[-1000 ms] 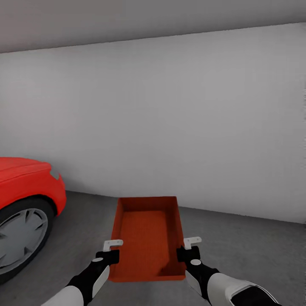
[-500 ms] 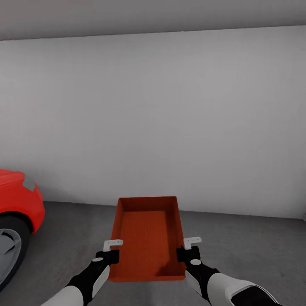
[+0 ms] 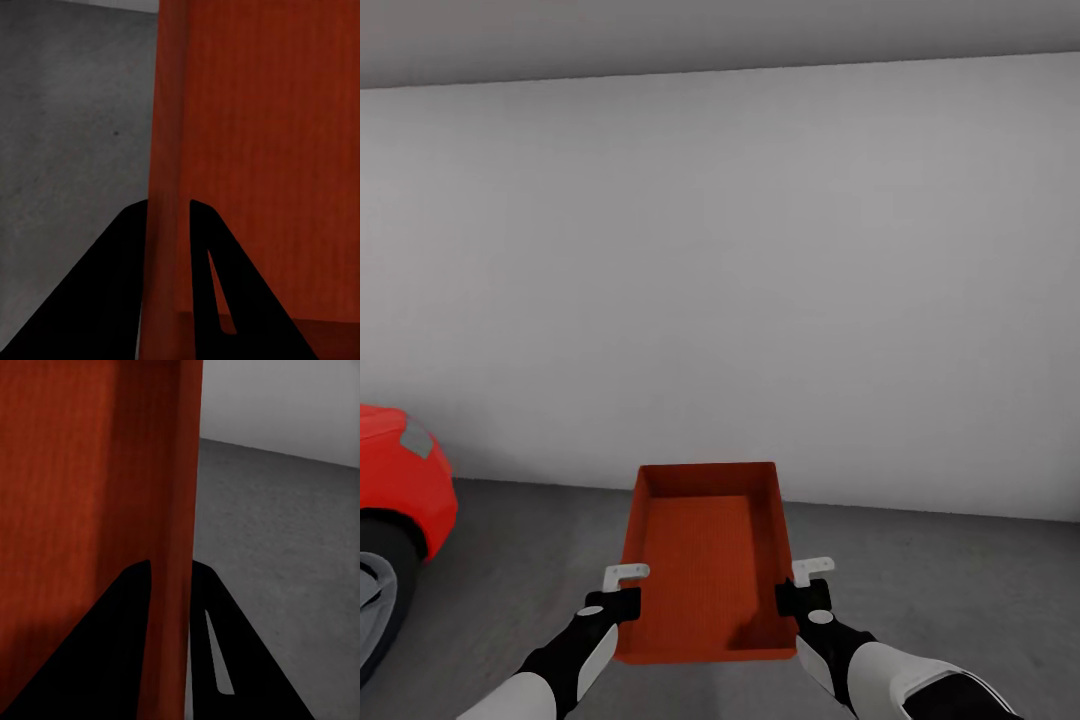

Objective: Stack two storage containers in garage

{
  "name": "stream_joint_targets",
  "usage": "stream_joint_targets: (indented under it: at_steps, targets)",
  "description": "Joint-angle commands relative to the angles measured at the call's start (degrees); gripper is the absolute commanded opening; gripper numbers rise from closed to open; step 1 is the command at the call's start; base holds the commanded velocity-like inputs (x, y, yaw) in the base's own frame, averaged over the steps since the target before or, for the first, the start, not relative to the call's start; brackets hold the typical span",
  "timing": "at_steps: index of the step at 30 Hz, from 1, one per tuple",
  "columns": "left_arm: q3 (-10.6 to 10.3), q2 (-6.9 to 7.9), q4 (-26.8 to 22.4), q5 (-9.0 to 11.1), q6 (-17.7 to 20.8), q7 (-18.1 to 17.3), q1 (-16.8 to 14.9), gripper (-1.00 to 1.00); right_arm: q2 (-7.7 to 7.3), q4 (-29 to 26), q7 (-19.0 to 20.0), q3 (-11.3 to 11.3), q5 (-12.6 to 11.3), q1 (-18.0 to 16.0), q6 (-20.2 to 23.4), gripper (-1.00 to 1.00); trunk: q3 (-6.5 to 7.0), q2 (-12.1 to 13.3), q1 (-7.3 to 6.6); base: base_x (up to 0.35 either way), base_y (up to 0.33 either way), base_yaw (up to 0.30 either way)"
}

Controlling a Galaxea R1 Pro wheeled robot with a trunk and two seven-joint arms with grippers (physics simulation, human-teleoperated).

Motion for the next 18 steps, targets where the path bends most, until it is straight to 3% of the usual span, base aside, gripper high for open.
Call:
stream_joint_targets:
  at_steps: [1, 18]
  targets:
    - [3.0, 0.02, -0.3, 1.2, -3.2, 4.5, -0.1, -1.00, 0.04, 0.1, 0.3, -1.9, 0.2, 0.0, 0.0, -1.00, -0.11, -0.1, 0.05, 0.316, 0.000, 0.000]
    - [3.0, 0.02, -0.3, 1.2, -3.2, 4.5, -0.1, -1.00, 0.09, 0.1, 0.2, -1.9, 0.2, 0.0, 0.0, -1.00, -0.11, -0.1, 0.05, 0.319, 0.000, -0.004]
